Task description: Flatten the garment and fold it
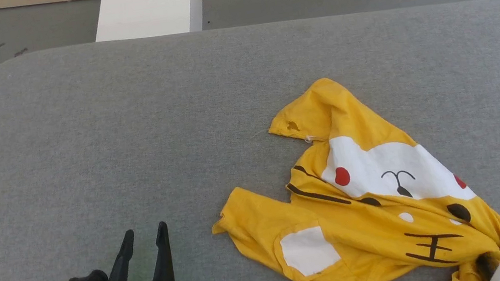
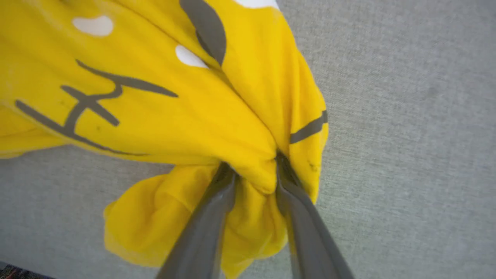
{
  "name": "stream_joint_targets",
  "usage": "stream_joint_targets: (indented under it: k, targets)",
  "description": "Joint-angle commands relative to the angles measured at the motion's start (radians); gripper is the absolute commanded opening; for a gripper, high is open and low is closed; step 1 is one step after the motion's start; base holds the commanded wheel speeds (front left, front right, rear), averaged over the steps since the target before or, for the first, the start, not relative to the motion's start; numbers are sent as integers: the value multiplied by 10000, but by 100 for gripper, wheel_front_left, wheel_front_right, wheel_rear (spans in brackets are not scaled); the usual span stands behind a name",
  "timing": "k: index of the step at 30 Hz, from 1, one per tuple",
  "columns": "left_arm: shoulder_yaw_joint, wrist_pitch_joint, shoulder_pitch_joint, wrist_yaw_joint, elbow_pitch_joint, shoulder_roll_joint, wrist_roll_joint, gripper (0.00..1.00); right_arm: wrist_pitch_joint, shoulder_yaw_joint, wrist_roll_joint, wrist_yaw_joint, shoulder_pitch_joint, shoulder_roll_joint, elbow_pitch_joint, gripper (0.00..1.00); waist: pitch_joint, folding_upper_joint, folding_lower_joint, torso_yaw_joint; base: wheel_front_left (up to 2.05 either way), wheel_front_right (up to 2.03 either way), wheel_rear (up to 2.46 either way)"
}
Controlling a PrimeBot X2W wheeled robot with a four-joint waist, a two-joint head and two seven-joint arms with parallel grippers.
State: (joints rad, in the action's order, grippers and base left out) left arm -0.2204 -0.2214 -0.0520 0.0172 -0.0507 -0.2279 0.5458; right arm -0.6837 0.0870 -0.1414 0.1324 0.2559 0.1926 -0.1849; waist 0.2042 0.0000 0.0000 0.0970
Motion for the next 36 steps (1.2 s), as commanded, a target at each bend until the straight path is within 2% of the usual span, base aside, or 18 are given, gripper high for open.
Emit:
stream_joint_targets:
  k: [1,4,7,10,13,17,21,26,30,31,32,33,34,36]
  targets:
    - [7,11,44,-1,42,-78,88,100,48,-188,-97,-17,-99,-187,231,100,-56,0,0,-52,0,0,0]
    - [-10,51,20,-34,61,-99,99,100,-36,-598,-618,-17,-547,-380,-295,100,-134,0,0,-95,0,0,0]
    - [-73,77,6,-43,76,-74,110,100,-404,-1008,-1146,-17,-1026,-257,-1154,100,-196,0,0,-74,0,0,0]
    - [-139,70,-16,-50,75,-20,128,100,-786,-1245,-1464,-17,-1743,33,-1891,100,-214,0,0,-6,0,0,0]
    - [-226,65,29,-1,48,20,138,100,-882,-1395,-1359,-17,-2623,405,-1993,100,-133,0,0,138,0,0,0]
    - [-305,62,151,76,-12,51,169,100,-990,-1715,-1272,-17,-3652,638,-1110,100,16,0,0,406,0,0,0]
    - [-351,65,279,139,-93,28,175,100,-1133,-2035,-1220,-17,-4467,865,346,100,168,0,0,731,0,0,0]
    - [-395,65,421,199,-198,-7,183,100,-667,-2447,-721,-17,-5304,1179,2260,100,309,0,0,1113,0,0,0]
    - [-441,56,447,242,-281,-24,200,100,-103,-2767,-370,-17,-5654,1192,3731,100,335,0,0,1294,0,0,0]
    - [-462,55,454,253,-301,-25,200,100,23,-2817,-366,-17,-5683,1118,4118,97,332,0,0,1335,0,0,0]
    - [-480,57,462,259,-316,-22,201,100,142,-2871,-383,-17,-5707,1069,4389,44,320,0,0,1363,0,0,0]
    - [-497,69,475,260,-333,-17,210,100,317,-2994,-383,-17,-5746,1067,4663,17,304,0,0,1391,0,0,0]
    - [-503,77,484,257,-344,-14,220,100,460,-3115,-394,-17,-5791,1073,4823,0,290,0,0,1407,0,0,0]
    - [-505,81,486,244,-362,-17,239,100,815,-3317,-483,-17,-5964,1096,4997,0,253,0,0,1411,0,0,0]
